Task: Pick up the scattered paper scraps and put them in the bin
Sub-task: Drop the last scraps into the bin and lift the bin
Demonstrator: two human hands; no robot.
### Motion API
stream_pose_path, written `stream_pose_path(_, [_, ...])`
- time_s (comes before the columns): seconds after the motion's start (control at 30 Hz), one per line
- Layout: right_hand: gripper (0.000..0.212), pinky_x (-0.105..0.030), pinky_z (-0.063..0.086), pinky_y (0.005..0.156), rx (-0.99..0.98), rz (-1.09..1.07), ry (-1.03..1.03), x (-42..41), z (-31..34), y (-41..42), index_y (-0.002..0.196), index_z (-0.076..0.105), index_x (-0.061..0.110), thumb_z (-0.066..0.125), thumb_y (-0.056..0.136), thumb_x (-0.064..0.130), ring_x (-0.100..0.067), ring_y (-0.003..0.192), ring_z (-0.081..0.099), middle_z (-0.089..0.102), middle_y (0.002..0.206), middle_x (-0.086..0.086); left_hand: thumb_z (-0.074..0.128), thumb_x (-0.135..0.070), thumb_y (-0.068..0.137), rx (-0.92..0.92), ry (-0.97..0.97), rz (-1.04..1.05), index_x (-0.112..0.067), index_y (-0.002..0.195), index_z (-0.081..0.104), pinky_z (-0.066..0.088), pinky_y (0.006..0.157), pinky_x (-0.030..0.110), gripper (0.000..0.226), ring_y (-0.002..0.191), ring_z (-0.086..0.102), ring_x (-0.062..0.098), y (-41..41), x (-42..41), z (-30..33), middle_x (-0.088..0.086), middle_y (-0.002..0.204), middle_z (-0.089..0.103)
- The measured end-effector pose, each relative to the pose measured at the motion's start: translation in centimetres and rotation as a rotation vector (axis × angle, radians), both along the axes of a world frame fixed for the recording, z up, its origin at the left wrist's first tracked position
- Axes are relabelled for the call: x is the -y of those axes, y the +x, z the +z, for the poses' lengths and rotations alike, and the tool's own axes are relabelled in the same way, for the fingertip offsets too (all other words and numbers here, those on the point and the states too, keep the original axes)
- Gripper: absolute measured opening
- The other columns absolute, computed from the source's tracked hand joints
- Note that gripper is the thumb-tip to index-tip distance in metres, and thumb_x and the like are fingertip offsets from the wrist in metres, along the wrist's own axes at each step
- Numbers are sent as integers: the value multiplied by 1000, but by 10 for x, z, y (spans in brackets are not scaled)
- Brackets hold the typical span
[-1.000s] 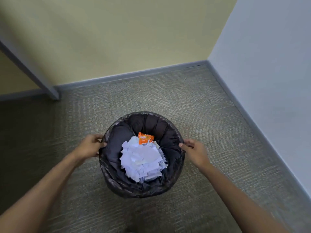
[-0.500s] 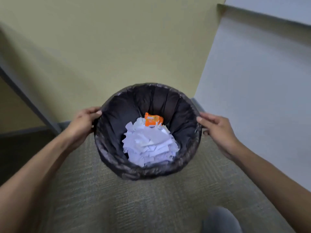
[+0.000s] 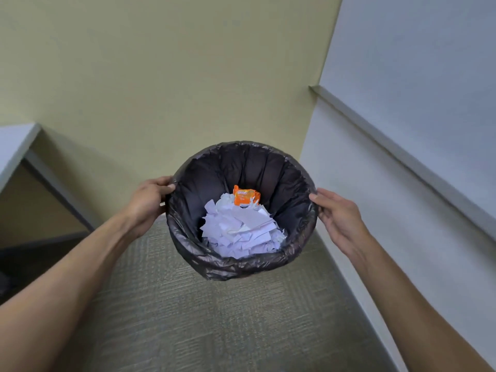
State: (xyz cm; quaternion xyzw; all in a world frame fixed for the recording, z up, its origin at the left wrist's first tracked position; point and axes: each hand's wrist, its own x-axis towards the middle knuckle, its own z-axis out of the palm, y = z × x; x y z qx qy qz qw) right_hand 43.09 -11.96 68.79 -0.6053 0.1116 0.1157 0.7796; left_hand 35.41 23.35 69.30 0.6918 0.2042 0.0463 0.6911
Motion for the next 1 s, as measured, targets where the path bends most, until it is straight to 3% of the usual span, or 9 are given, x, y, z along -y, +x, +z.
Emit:
stream_pose_path(0.1, [48, -16, 57, 68, -95, 9, -5, 13, 45, 4, 128, 55, -6, 67, 81, -9, -16, 89, 69, 70, 108, -13, 39, -2, 101, -61, -12, -19, -14, 100, 67, 45, 74, 30, 32, 83, 57, 16, 11, 14, 46, 3, 94, 67])
stream_pose_path(0.2, [37, -11, 52, 58, -104, 21, -45, 21, 87, 11, 120, 61, 8, 60, 87, -8, -3, 75, 70, 72, 93, 3, 39, -1, 101, -109, -25, -48, -12, 101, 67, 49, 76, 31, 31, 84, 60, 16, 28, 24, 83, 3, 94, 69])
stream_pose_path(0.33, [41, -21, 50, 67, -112, -7, -106, 24, 116, 34, 128, 60, 9, 58, 90, -6, -7, 89, 66, 71, 104, 6, 38, 1, 101, -147, -34, -96, -8, 107, 66, 49, 74, 32, 30, 82, 59, 17, 55, 36, 111, 5, 94, 68])
stream_pose_path(0.5, [41, -19, 47, 65, -131, -98, -155, 21, 119, 77, 128, 58, 11, 53, 92, -8, -2, 85, 63, 68, 102, 8, 39, -1, 100, -218, -11, -120, -12, 110, 67, 44, 67, 30, 32, 73, 54, 17, 111, 41, 111, 4, 90, 64])
stream_pose_path(0.6, [41, -20, 47, 64, -158, -156, -185, 19, 108, 112, 125, 59, 12, 51, 91, -10, -2, 86, 62, 67, 112, 2, 39, -1, 100, -273, 24, -167, -17, 109, 67, 46, 57, 24, 33, 67, 55, 15, 159, 40, 103, 1, 85, 64])
stream_pose_path(0.73, [39, -17, 47, 59, -215, -212, -219, 17, 80, 173, 120, 60, 13, 49, 91, -11, -7, 83, 63, 68, 105, -1, 37, 3, 98, -318, 30, -203, -17, 110, 65, 47, 48, 21, 36, 64, 55, 15, 240, 39, 80, 2, 80, 64])
stream_pose_path(0.87, [40, -27, 49, 71, -299, -302, -269, 16, 40, 240, 128, 57, 3, 53, 90, -7, -22, 95, 62, 65, 114, -12, 35, 4, 95, -431, 18, -252, -16, 114, 63, 48, 51, 25, 40, 67, 56, 17, 324, 41, 49, 4, 82, 64])
stream_pose_path(1.0, [47, -39, 49, 99, -380, -339, -248, 20, -4, 302, 138, 49, 8, 55, 92, -1, -28, 115, 59, 60, 128, -17, 37, -2, 97, -511, -15, -289, -17, 114, 64, 47, 60, 31, 35, 73, 59, 19, 399, 43, 12, 3, 87, 65])
